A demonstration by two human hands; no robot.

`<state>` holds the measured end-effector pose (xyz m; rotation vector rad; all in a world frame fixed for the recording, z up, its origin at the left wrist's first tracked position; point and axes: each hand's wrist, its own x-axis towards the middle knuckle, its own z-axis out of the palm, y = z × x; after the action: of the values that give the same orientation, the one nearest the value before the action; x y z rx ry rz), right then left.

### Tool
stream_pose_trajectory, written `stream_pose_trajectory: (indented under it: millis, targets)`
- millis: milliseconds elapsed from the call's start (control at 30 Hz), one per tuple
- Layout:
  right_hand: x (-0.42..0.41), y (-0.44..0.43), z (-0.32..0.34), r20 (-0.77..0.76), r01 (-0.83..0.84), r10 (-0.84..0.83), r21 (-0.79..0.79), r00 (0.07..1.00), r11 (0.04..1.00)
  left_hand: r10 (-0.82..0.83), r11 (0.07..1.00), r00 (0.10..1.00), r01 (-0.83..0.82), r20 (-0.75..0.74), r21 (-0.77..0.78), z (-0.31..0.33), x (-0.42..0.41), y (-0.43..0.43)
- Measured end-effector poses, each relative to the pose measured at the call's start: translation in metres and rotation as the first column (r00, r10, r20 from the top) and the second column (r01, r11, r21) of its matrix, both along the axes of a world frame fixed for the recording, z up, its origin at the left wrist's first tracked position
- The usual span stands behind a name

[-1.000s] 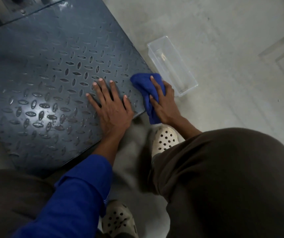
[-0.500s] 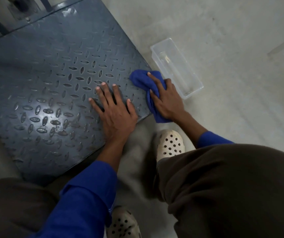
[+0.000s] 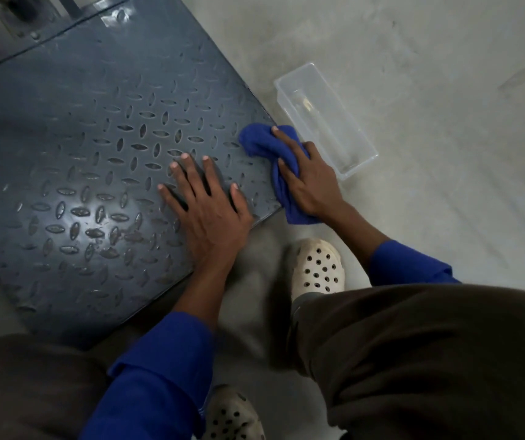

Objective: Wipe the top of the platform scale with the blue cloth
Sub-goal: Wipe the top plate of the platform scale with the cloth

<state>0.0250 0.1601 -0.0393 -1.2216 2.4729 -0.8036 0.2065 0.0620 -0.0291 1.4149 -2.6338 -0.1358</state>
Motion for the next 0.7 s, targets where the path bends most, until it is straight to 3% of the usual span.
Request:
stream_pose_trajectory:
  millis: [133,233,533,700]
  targets:
    - [0.021,0.018,-0.003,-0.057,-0.012,0.012,0.001,0.998,1.0,0.002,1.0,1.0,-0.002,0.002,0.016,0.002,0.001,0.0]
    - [0.04,0.039,-0.002,0.015,0.028,-0.028,0.023,0.999,0.999,0.002,1.0,1.0,-0.002,-0.005,0.028,0.005,0.0,0.0]
    - [0.0,-0.002,0.007,0.02,0.026,-0.027,0.077,0.999,0.997,0.001,1.0,1.0,-0.001,-0.003,0.017,0.003,0.001,0.0]
    - [0.036,0.034,0.001,0.057,0.065,-0.064,-0.016,0.996,0.998,0.003,0.999,1.0,-0.003,-0.002,0.046,0.005,0.001,0.0]
